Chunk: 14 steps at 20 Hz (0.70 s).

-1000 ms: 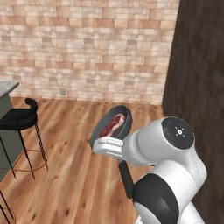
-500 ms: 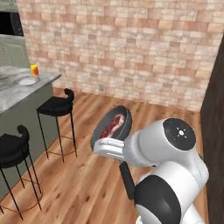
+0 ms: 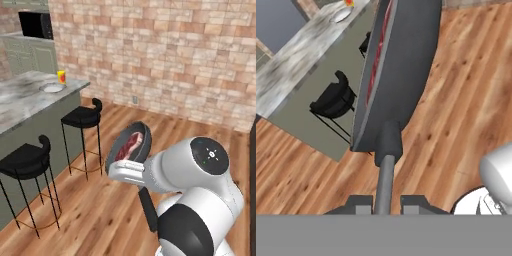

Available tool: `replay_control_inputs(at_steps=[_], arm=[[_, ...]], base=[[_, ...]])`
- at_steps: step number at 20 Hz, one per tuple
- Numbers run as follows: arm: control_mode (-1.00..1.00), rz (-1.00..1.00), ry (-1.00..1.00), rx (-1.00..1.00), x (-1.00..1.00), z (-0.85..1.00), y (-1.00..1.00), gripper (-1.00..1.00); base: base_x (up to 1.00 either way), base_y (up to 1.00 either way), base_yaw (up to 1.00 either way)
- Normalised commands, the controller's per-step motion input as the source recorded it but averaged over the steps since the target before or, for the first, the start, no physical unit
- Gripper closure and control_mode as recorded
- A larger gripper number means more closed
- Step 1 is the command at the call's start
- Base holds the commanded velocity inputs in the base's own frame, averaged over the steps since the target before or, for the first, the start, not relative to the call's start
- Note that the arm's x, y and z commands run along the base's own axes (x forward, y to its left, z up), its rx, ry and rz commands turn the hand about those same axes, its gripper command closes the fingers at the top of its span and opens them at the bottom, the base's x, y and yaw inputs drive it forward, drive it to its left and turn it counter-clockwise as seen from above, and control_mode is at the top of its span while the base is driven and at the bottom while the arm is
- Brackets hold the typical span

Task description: Pick up the pan with the steak in it and place it on the dining table. Then place the steak on the plate.

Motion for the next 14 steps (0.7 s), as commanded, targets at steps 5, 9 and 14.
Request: replay_control_inputs(at_steps=[5,9,14], arm=[[1.0,0.0,0.0,0.0,0.0,0.0,0.0,1.0],[1.0,0.0,0.0,0.0,0.0,0.0,0.0,1.0],[1.0,0.0,0.0,0.0,0.0,0.0,0.0,1.0]], base=[[0.09,-0.1,0.04],[0.21,-0.48,0.17],[0.41,-0.5,0.16]])
